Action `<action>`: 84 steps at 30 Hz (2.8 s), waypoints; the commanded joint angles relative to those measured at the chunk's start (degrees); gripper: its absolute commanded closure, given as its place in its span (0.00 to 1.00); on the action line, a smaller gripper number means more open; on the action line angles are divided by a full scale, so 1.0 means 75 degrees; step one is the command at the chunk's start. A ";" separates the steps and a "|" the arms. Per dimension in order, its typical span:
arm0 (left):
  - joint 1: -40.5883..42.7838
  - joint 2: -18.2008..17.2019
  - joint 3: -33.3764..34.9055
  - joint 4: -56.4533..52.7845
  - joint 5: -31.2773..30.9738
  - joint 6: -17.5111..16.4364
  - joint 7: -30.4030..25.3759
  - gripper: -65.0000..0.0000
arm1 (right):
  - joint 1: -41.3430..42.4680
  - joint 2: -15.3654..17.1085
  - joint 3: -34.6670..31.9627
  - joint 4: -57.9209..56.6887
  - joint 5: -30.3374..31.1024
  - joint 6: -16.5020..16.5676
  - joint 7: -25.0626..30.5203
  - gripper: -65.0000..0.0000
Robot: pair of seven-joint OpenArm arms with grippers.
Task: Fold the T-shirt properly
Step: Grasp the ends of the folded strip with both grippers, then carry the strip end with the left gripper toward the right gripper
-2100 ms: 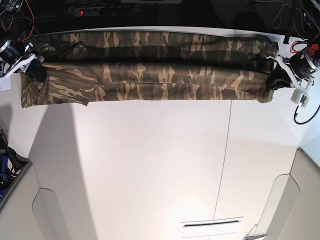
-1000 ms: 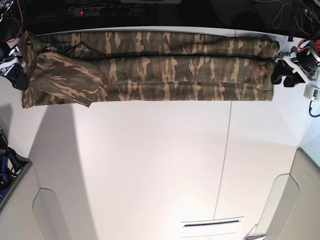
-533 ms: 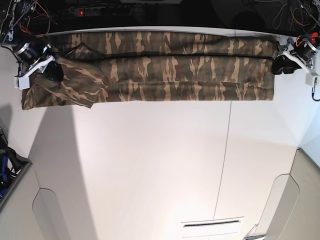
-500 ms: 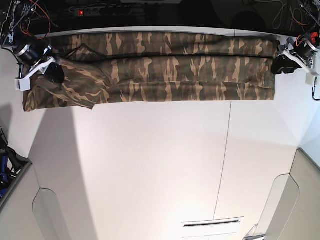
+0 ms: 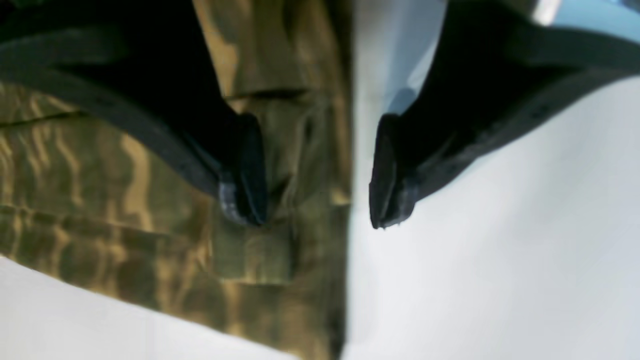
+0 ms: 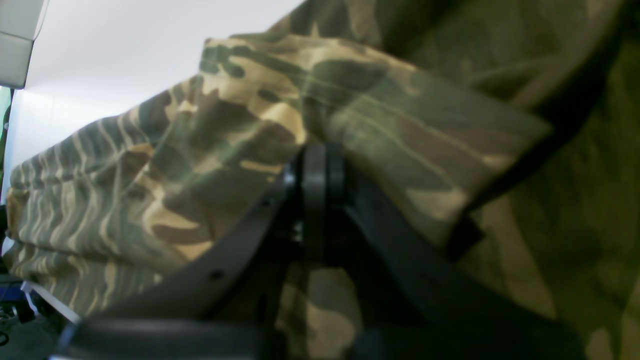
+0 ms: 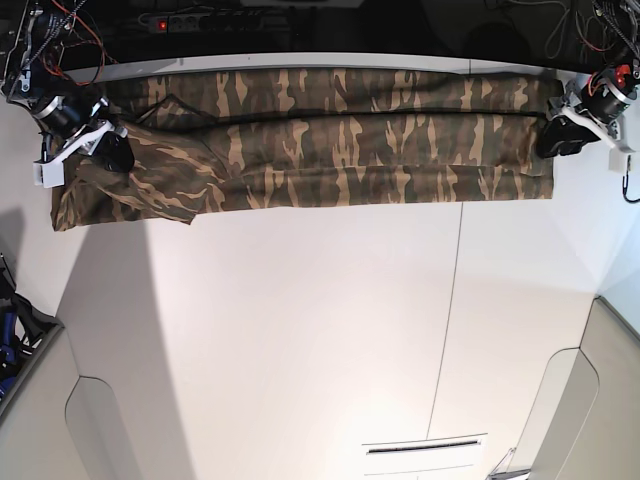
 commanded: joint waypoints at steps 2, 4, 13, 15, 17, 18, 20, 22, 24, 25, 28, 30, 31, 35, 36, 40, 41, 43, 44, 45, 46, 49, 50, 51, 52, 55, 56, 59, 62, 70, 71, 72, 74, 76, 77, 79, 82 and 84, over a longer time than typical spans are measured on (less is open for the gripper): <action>0.0035 -0.0082 0.0256 0.0047 0.0067 -0.0023 0.0146 0.44 | 0.0012 0.0102 0.0015 0.0067 0.0009 0.0020 -0.0058 1.00; 0.0035 -0.0082 0.0417 0.0047 0.0067 -0.0023 0.0146 0.44 | 0.0012 0.0102 0.0015 0.0067 0.0009 0.0020 -0.0073 1.00; 0.0035 0.0090 0.0463 0.0047 0.0012 -0.0238 0.0318 0.76 | 0.0012 0.0102 0.0015 0.0067 0.0233 0.0020 -0.0114 1.00; 0.0035 0.0090 0.0463 0.0047 0.0009 -0.0238 0.0315 1.00 | 0.0012 0.0105 0.0017 0.0067 0.0425 0.0020 -0.0119 1.00; 0.0032 0.0085 0.0455 0.0050 0.0012 -0.0238 0.0262 1.00 | 0.0017 0.0105 0.0041 0.0067 0.0676 0.0020 -0.0204 1.00; 0.0032 0.0082 0.0455 0.0052 0.0012 -0.0238 0.0213 1.00 | 0.0017 0.0105 0.0070 0.0076 0.0793 0.0020 -0.0236 1.00; 0.0009 0.0082 0.0452 0.0119 0.0012 -0.0238 0.0201 1.00 | 0.0017 0.0105 0.0195 0.0090 0.1008 0.0020 -0.0294 1.00; -0.0052 0.0082 0.0440 0.0251 0.0012 -0.0238 0.0210 1.00 | 0.0070 0.0102 0.0408 0.0119 0.1227 0.0020 -0.0478 1.00; -0.0134 0.0079 0.0440 0.0443 0.0012 -0.0238 0.0210 1.00 | 0.0189 0.0102 0.0708 0.0125 0.1460 0.0023 -0.0845 1.00; -0.0195 0.0079 0.0440 0.0551 0.0012 -0.0238 0.0239 1.00 | 0.0254 0.0105 0.0883 0.0125 0.1585 0.0023 -0.1052 1.00; -0.0455 0.0079 0.0440 0.0877 0.0015 -0.0238 0.0504 1.00 | 0.0388 0.0105 0.1431 0.0125 0.1888 0.0026 -0.1483 1.00; -0.0691 0.0050 0.0440 0.1000 0.0017 -0.0157 0.0729 1.00 | 0.0393 0.0108 0.1781 0.0131 0.2014 0.0035 -0.1524 1.00; -0.0842 0.0015 0.0440 0.1003 0.0020 -0.0146 0.0793 1.00 | 0.0393 0.0108 0.1938 0.0131 0.2017 0.0032 -0.1527 1.00; -0.1282 -0.0213 0.0440 0.1003 0.0076 0.0015 0.0836 1.00 | 0.0388 0.0108 0.2471 0.0131 0.2194 0.0035 -0.1644 1.00; -0.1370 -0.0277 0.0440 0.1000 0.0076 0.0015 0.0839 1.00 | 0.0382 0.0108 0.2582 0.0131 0.2215 0.0032 -0.1676 0.98; -0.1751 -0.0493 0.0440 0.1000 0.0230 0.0012 0.0833 1.00 | 0.0376 0.0111 0.2894 0.0131 0.2256 0.0032 -0.1687 0.84; -0.1877 -0.0530 0.0440 0.1000 0.0379 0.0015 0.0833 1.00 | 0.0373 0.0117 0.2923 0.0131 0.2326 0.0032 -0.1690 0.84; -0.2148 -0.0600 0.0440 0.1000 0.0705 0.0015 0.0831 1.00 | 0.0373 0.0125 0.2926 0.0131 0.2352 0.0032 -0.1690 0.84; -0.2273 -0.0662 0.0443 0.1000 0.0851 0.0015 0.0828 1.00 | 0.0373 0.0122 0.2926 0.0131 0.2352 0.0032 -0.1690 0.84; -0.2404 -0.0726 0.0443 0.1000 0.0976 0.0015 0.0831 1.00 | 0.0373 0.0122 0.2926 0.0131 0.2352 0.0032 -0.1693 0.84; -0.2527 -0.0816 0.0443 0.1000 0.1093 0.0020 0.0828 1.00 | 0.0373 0.0122 0.2926 0.0131 0.2352 0.0032 -0.1711 0.84; -0.2841 -0.1169 0.0443 0.1000 0.1224 0.0294 0.0831 1.00 | 0.0373 0.0122 0.2926 0.0131 0.2355 0.0032 -0.1772 0.84; -0.2920 -0.1297 0.0443 0.1000 0.1247 0.0396 0.0828 1.00 | 0.0373 0.0122 0.2926 0.0131 0.2358 0.0032 -0.1795 0.84; -0.3008 -0.1425 0.0443 0.1000 0.1241 0.0449 0.0831 1.00 | 0.0373 0.0122 0.2926 0.0131 0.2384 0.0032 -0.1830 0.84; -0.3104 -0.1515 0.0443 0.1000 0.1215 0.0583 0.0836 1.00 | 0.0370 0.0122 0.2926 0.0131 0.2398 0.0032 -0.1862 0.84; -0.3273 -0.1638 0.0443 0.1000 0.0831 0.0810 0.0962 1.00 | 0.0370 0.0122 0.2926 0.0131 0.2500 0.0032 -0.1993 0.84; -0.3270 -0.1632 0.0443 0.1005 0.0644 0.0807 0.1008 1.00 | 0.0370 0.0119 0.2926 0.0131 0.2503 0.0032 -0.2040 0.84; -0.3264 -0.1521 0.0513 0.1017 0.0181 0.0603 0.1314 1.00 | 0.0370 0.0122 0.2926 0.0131 0.2503 0.0032 -0.2087 0.84; -0.3241 -0.1309 0.0766 0.1046 -0.0017 0.0548 0.1585 1.00 | 0.0370 0.0122 0.2926 0.0131 0.2498 0.0035 -0.2098 0.84; -0.3217 -0.0423 0.2017 0.2180 -0.0160 0.0551 0.1955 1.00 | 0.0370 0.0117 0.2926 0.0131 0.2498 0.0055 -0.2206 0.84; -0.3220 -0.0323 0.2162 0.2372 -0.0157 0.0551 0.1976 1.00 | 0.0370 0.0117 0.2923 0.0131 0.2498 0.0055 -0.2206 0.84; -0.3217 -0.0224 0.2299 0.2544 -0.0157 0.0551 0.1990 1.00 | 0.0370 0.0117 0.2923 0.0131 0.2495 0.0055 -0.2206 0.84; -0.3220 -0.0052 0.2550 0.2757 -0.0087 0.0551 0.2002 1.00 | 0.0370 0.0117 0.2923 0.0131 0.2492 0.0055 -0.2206 0.84; -0.3223 0.0134 0.2780 0.2771 0.0058 0.0551 0.1999 1.00 | 0.0367 0.0119 0.2923 0.0131 0.2492 0.0055 -0.2218 0.84; -0.3220 0.0233 0.2891 0.2771 0.0131 0.0554 0.1999 1.00 | 0.0367 0.0119 0.2923 0.0131 0.2489 0.0055 -0.2232 0.84; -0.3217 0.0455 0.3118 0.2771 0.0256 0.0551 0.1999 1.00 | 0.0370 0.0117 0.2923 0.0131 0.2495 0.0082 -0.2232 0.84; -0.3212 0.0775 0.3477 0.2771 0.0364 0.0551 0.1996 1.00 | 0.0370 0.0114 0.2923 0.0131 0.2486 0.0108 -0.2264 0.84; -0.3174 0.0959 0.3689 0.2769 0.0507 0.0551 0.1967 1.00 | 0.0367 0.0093 0.2914 0.0131 0.2477 0.0108 -0.2317 0.76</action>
